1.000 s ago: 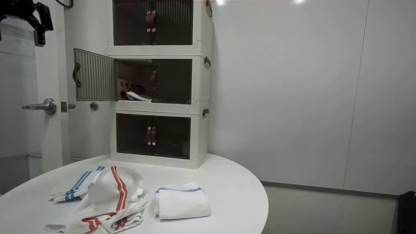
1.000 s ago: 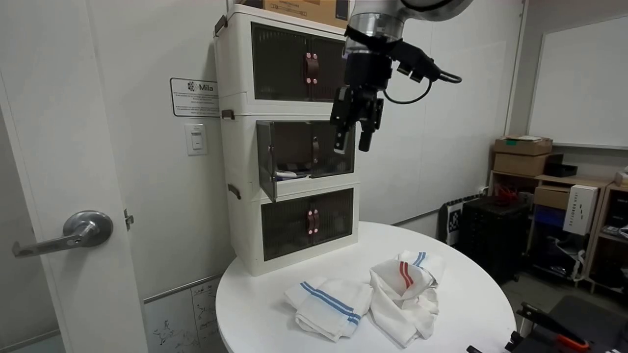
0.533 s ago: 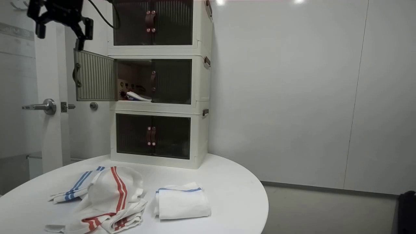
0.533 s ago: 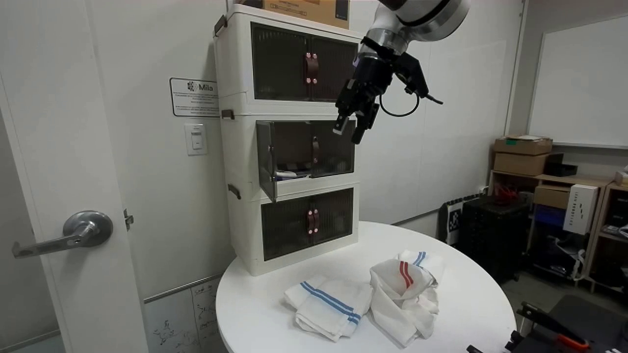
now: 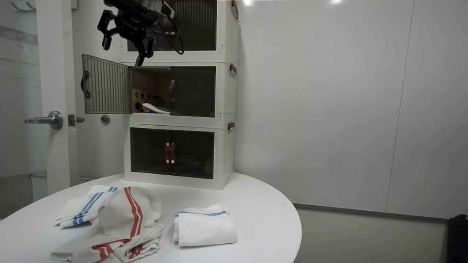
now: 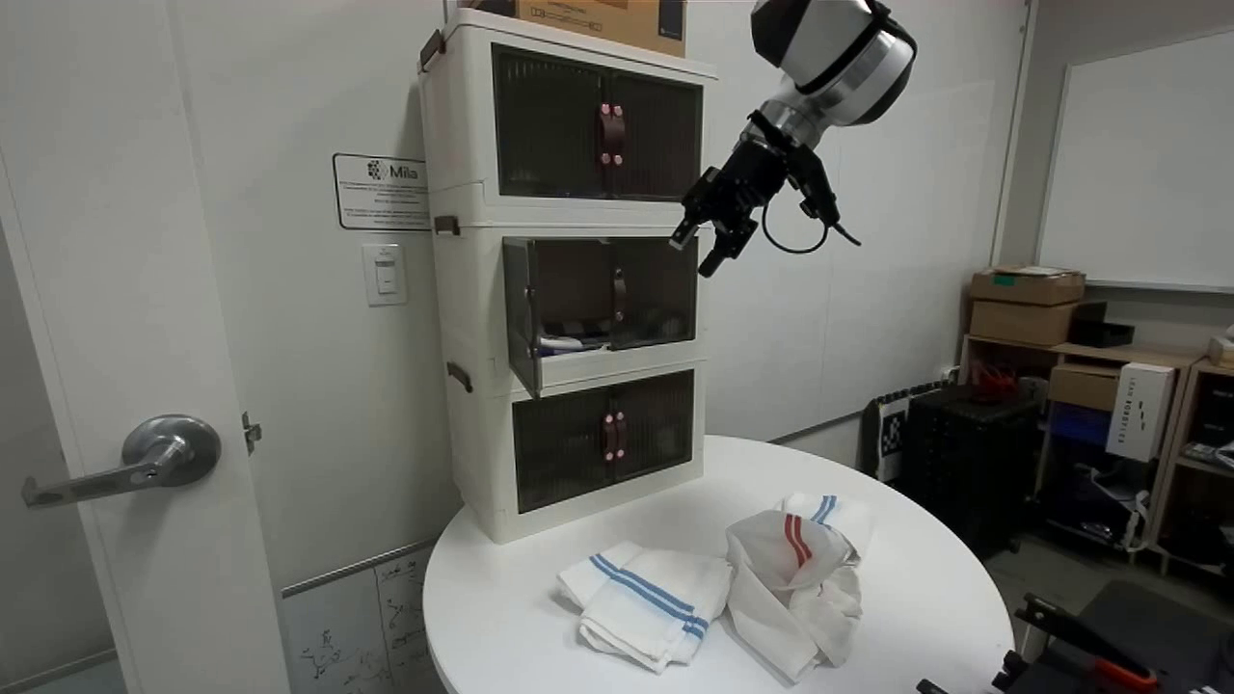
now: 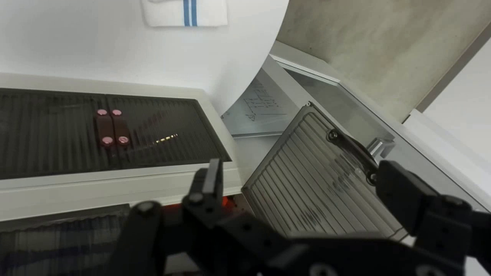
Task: Open the cabinet door
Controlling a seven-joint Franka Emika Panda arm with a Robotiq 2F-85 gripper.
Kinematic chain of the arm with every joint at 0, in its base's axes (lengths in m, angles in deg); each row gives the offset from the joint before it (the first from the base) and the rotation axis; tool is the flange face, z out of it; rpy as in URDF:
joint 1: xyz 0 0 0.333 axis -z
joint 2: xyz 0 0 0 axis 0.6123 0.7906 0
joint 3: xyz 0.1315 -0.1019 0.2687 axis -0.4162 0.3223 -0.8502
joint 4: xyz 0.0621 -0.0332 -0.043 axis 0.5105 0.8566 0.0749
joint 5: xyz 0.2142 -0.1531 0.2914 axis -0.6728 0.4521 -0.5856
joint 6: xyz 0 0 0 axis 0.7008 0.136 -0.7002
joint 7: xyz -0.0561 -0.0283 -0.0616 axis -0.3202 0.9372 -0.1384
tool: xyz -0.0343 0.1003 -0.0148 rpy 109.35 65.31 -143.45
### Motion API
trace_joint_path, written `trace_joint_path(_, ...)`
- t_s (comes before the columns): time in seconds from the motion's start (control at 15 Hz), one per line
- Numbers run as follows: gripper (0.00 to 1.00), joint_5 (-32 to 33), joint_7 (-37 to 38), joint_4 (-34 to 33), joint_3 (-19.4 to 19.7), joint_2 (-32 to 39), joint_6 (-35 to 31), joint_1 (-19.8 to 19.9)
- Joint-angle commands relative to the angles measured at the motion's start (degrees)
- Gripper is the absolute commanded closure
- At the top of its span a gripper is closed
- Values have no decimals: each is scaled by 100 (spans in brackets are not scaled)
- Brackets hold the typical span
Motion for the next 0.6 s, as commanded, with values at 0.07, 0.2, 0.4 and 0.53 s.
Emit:
trace_joint_path(0.07,0,-462,-1217,-634,-300,721,133,256)
trace_joint_path(0.2,0,-395,-1435,-663,-434,848,-31,360)
trace_joint_path(0.4,0,-525,-1629,-710,-557,983,-286,511)
trace_joint_path(0.53,0,-823,-1808,-764,-596,1036,-409,619)
